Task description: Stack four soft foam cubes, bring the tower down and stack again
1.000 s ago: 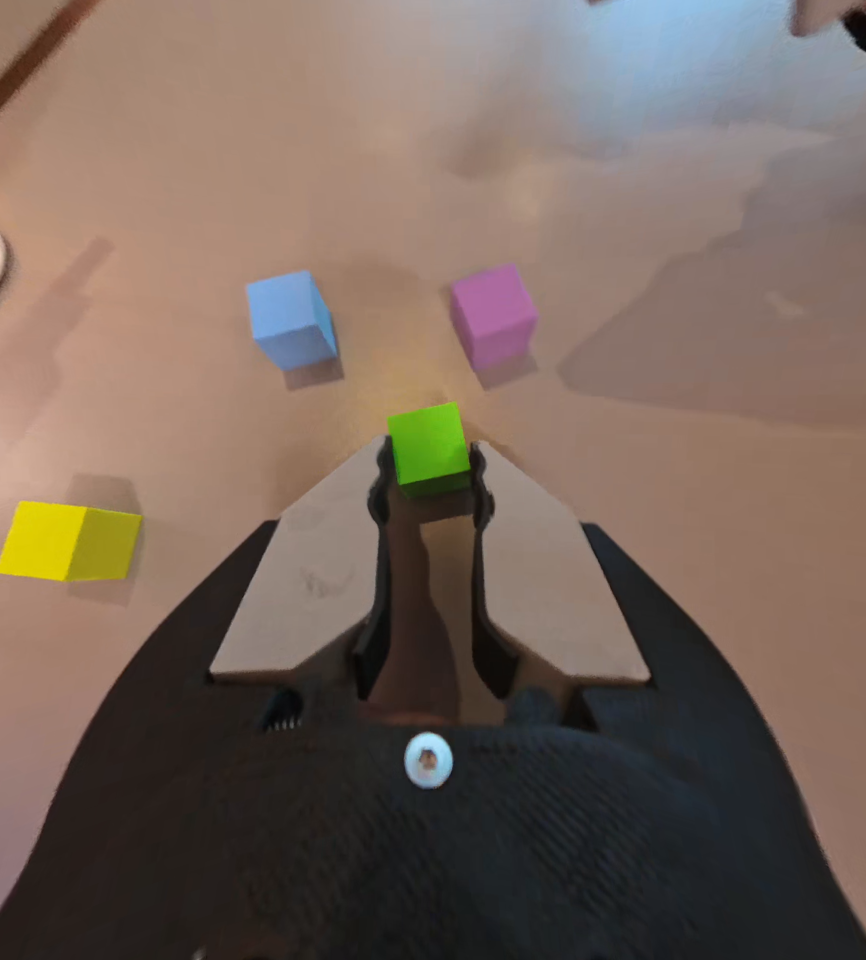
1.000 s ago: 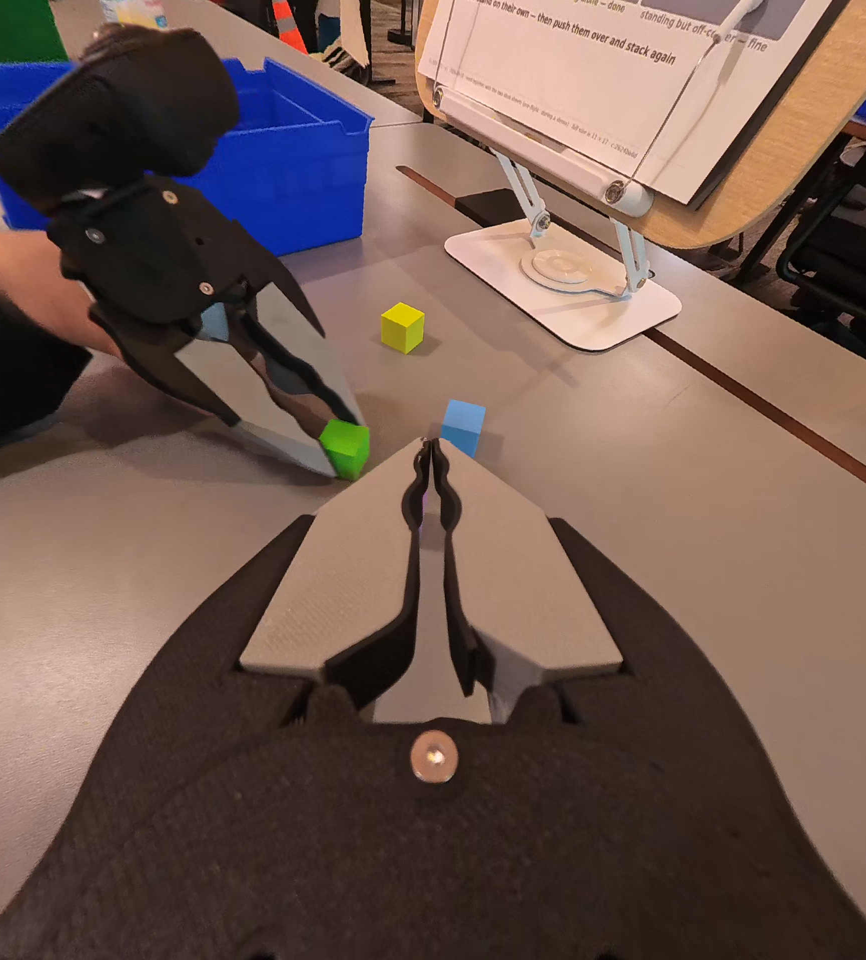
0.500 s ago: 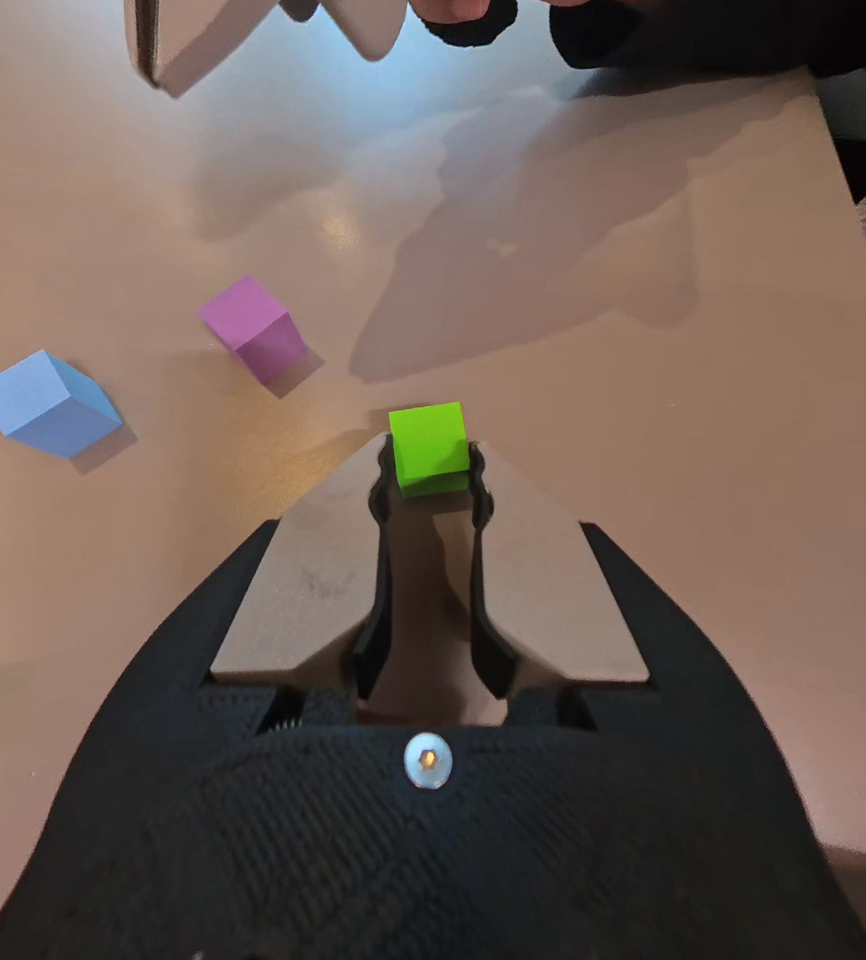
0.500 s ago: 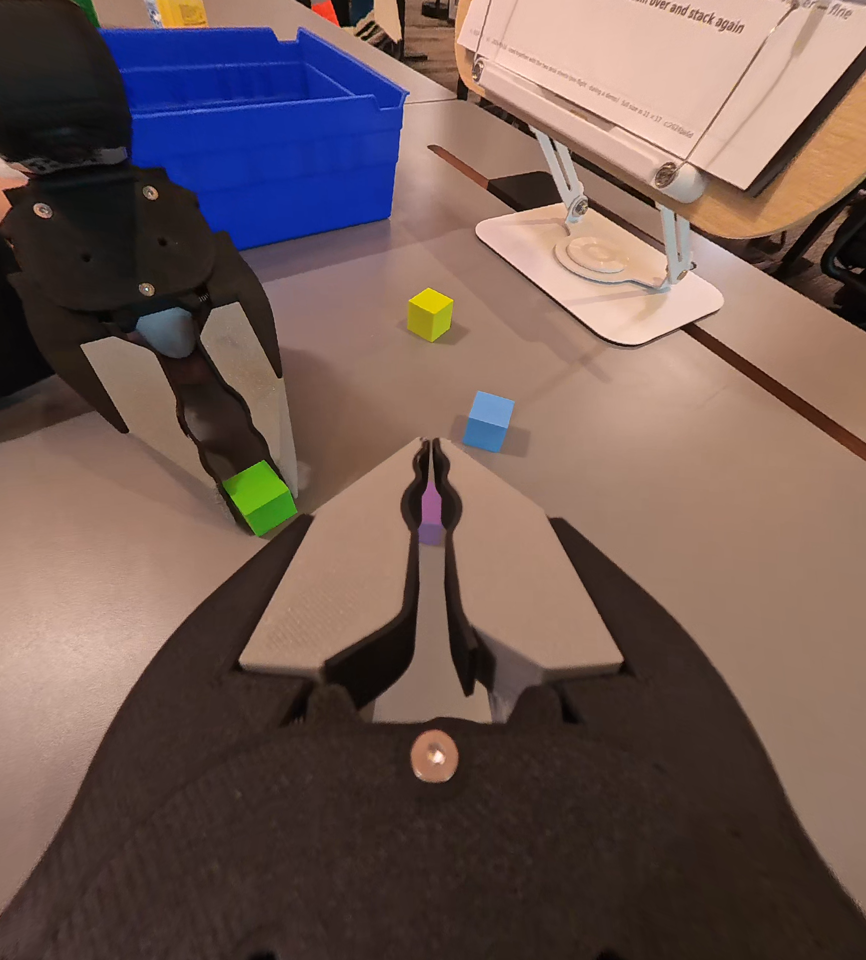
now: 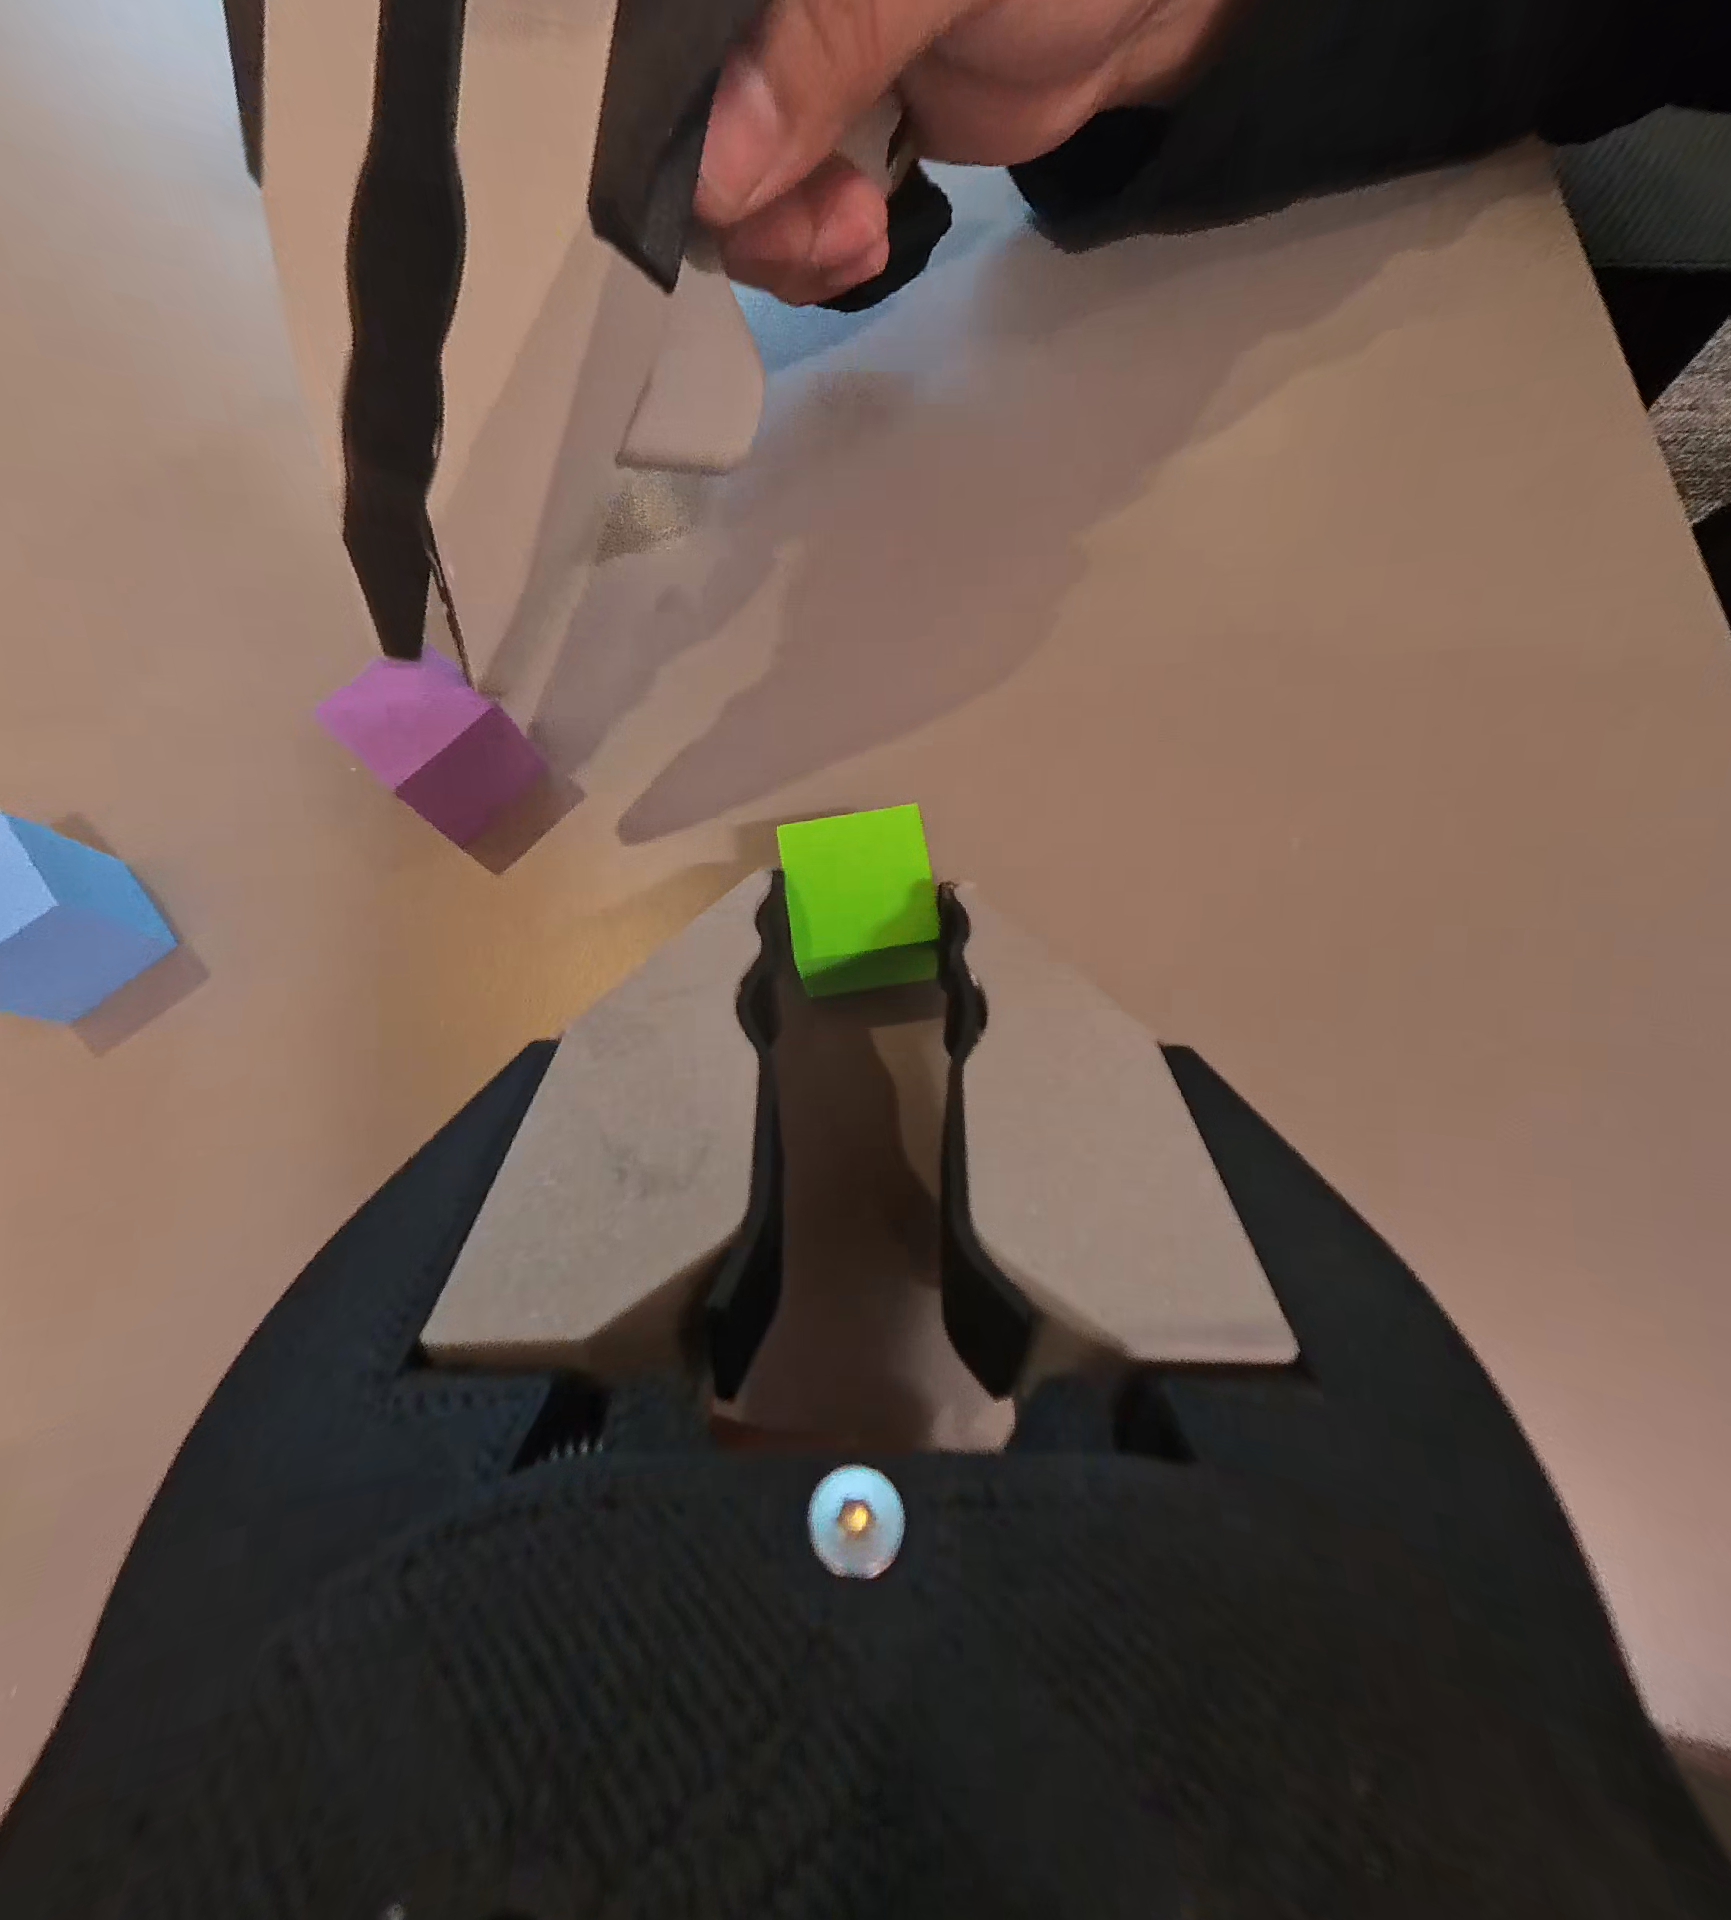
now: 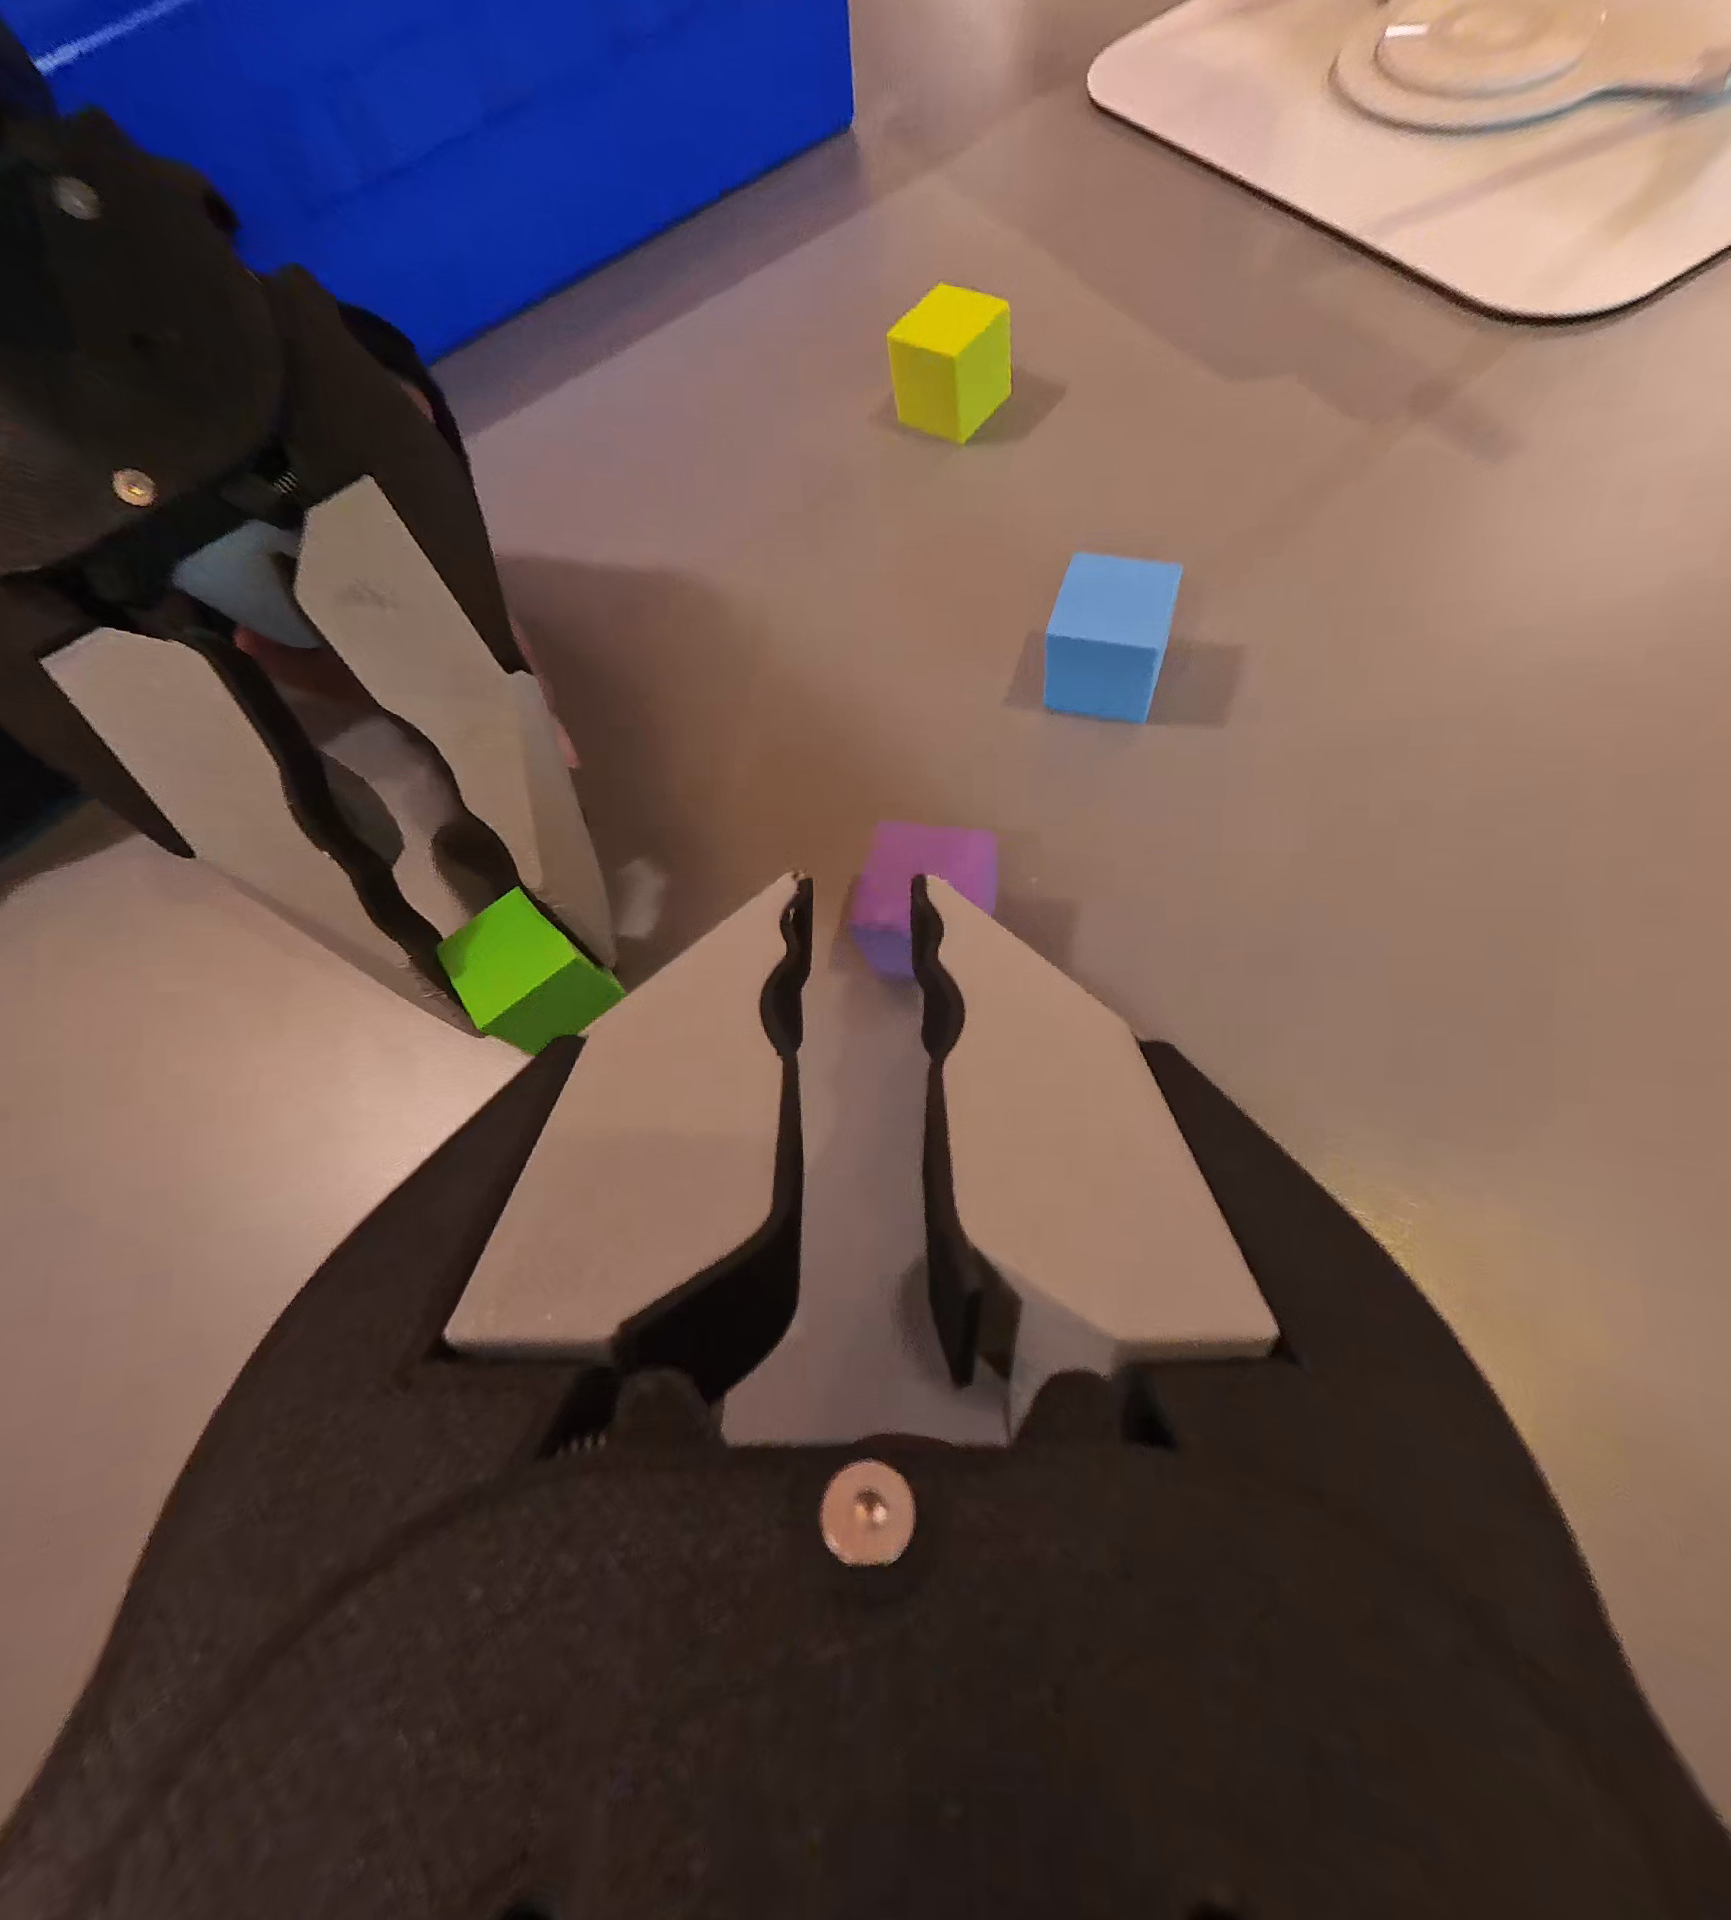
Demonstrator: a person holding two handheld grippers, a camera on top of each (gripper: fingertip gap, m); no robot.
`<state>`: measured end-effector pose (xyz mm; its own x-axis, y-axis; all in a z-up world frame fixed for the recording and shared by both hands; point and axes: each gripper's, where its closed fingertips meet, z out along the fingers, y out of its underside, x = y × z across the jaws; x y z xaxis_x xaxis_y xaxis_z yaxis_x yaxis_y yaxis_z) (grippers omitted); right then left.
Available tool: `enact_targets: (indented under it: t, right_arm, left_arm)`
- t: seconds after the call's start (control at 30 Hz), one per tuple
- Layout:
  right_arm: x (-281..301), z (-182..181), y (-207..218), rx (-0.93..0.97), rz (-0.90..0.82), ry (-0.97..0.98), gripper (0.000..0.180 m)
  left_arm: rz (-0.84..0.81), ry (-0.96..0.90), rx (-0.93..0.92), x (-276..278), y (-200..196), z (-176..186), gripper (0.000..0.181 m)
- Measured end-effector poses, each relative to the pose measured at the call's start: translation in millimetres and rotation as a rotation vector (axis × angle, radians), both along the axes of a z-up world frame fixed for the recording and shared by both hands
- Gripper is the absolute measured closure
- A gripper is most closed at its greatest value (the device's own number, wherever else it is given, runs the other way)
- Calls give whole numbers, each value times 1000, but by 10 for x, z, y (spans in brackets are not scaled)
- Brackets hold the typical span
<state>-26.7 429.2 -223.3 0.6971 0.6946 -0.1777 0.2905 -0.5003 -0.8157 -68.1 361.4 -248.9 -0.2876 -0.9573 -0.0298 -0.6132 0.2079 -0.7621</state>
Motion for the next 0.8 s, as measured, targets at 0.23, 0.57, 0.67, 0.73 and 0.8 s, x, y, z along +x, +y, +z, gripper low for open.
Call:
enact_targets:
  t: [0.23, 0.57, 0.67, 0.73, 0.8]
  right_arm:
    - [22, -40, 76, 11, -43, -14, 163]
    - [60, -51, 141, 71, -66, -75, 147]
    - [92, -46, 177, 97, -73, -95, 139]
    - [82, -26, 172, 114, -56, -91, 138]
    - [91, -29, 181, 116, -54, -96, 136]
  left_arm:
    - [-3, -1, 3, 32, -22, 0, 154]
    - [-11, -2, 4, 93, -68, 0, 154]
    - [-13, -2, 4, 99, -75, 1, 154]
    - [-16, -2, 5, 106, -84, 1, 154]
    - [-20, -3, 6, 115, -98, 2, 154]
